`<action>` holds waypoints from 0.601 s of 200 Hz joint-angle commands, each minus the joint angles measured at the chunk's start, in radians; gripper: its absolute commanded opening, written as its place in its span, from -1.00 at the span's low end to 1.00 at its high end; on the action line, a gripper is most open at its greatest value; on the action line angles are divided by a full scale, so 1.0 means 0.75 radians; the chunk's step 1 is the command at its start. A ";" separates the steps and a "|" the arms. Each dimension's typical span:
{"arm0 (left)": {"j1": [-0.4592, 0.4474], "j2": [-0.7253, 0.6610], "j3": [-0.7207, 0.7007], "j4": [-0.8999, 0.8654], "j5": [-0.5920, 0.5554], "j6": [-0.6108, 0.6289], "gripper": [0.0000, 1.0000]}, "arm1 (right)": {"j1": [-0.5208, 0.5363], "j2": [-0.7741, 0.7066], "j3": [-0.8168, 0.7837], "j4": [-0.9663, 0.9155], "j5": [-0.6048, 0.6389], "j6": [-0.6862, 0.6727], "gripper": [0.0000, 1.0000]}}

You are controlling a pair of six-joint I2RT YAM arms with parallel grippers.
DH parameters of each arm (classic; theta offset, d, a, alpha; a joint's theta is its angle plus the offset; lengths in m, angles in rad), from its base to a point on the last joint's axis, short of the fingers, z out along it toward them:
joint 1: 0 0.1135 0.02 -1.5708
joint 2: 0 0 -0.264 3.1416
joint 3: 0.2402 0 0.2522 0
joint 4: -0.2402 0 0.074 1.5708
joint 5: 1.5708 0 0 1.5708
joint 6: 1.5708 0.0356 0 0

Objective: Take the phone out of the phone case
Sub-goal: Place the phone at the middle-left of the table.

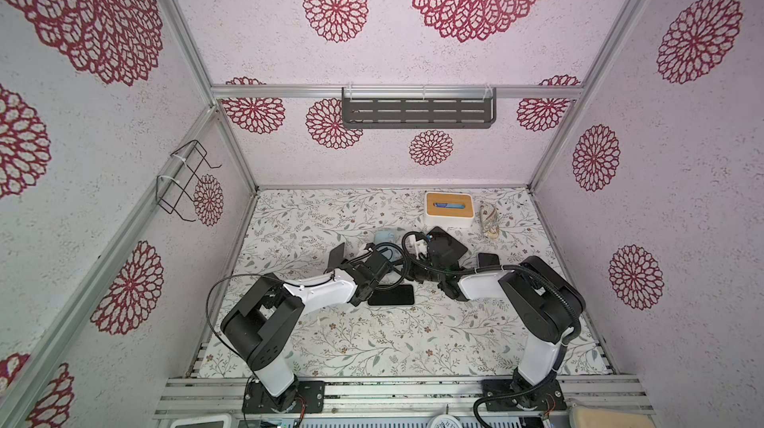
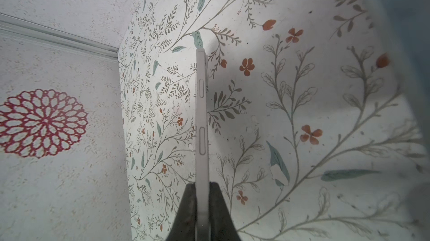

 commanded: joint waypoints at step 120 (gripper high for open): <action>-0.087 -0.038 0.122 -0.289 -0.063 -0.308 0.69 | 0.037 0.171 0.210 -0.131 -0.092 -0.014 -1.00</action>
